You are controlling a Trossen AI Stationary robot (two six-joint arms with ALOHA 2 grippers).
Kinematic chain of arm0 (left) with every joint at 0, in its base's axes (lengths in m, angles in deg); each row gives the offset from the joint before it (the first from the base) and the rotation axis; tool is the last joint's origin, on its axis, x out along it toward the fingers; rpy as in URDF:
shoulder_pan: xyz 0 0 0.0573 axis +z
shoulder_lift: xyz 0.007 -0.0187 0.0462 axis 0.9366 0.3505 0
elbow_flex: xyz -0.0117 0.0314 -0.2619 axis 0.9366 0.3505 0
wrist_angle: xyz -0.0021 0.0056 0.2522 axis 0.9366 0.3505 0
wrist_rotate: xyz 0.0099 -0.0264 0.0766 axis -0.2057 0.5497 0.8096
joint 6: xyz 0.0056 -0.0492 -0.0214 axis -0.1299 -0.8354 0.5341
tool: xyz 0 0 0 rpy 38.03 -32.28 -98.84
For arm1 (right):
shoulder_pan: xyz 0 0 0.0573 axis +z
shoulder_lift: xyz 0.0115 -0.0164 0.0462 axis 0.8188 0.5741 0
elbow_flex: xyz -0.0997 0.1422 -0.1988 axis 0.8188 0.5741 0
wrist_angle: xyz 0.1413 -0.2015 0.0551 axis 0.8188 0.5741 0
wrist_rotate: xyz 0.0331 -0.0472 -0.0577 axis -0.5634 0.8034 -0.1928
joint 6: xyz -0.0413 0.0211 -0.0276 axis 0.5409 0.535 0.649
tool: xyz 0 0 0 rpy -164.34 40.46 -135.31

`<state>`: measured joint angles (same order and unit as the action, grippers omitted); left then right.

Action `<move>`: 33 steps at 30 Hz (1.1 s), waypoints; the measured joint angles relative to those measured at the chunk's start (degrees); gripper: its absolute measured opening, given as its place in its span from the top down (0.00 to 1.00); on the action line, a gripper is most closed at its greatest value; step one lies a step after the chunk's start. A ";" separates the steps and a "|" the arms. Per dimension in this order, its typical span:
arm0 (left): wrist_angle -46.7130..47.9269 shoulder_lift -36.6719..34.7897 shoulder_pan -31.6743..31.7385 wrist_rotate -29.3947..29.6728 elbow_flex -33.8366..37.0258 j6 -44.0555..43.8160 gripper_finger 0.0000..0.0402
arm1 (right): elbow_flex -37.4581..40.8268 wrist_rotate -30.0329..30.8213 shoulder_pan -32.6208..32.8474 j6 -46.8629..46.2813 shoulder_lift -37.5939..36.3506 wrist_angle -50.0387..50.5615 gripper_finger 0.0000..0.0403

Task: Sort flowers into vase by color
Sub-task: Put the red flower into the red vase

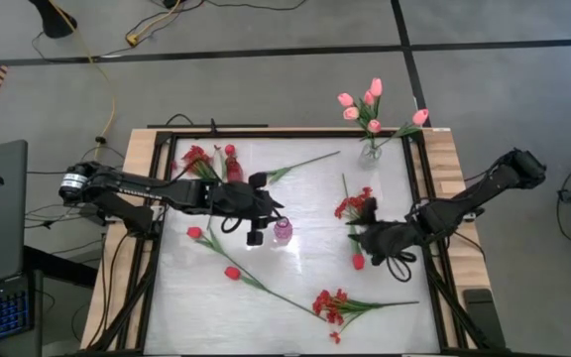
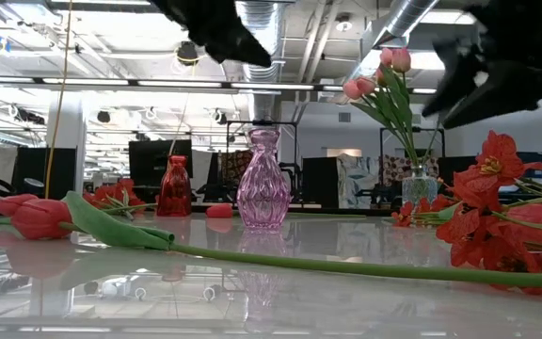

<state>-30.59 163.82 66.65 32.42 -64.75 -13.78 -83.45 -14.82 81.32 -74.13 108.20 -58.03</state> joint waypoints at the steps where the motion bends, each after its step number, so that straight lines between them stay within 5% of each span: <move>1: 1.65 0.00 -0.09 0.22 0.00 -0.33 0.69 | -0.01 -0.42 -0.30 7.22 0.00 -1.15 0.51; 7: 10.39 -1.86 -2.94 5.45 0.07 -3.49 0.69 | -0.01 -2.26 -2.78 36.27 0.79 0.69 0.51; 14: 15.09 -5.85 -6.51 19.64 0.07 0.52 0.69 | -0.03 -6.91 -6.72 40.81 7.88 9.60 0.51; 21: 12.99 -12.94 -2.98 18.25 1.70 4.11 0.69 | -0.03 -6.34 -6.64 47.14 15.86 9.58 0.51; 28: 3.50 -20.38 2.36 14.48 11.65 5.25 0.69 | -0.05 -5.63 -6.68 49.99 21.08 3.74 0.51; 33: -5.05 -24.88 4.88 11.14 19.47 2.62 0.69 | -0.60 -6.47 -6.64 48.59 22.05 0.75 0.61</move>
<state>-35.64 138.94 71.53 43.56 -45.28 -11.16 -84.04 -21.29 74.69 -25.53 130.25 -57.28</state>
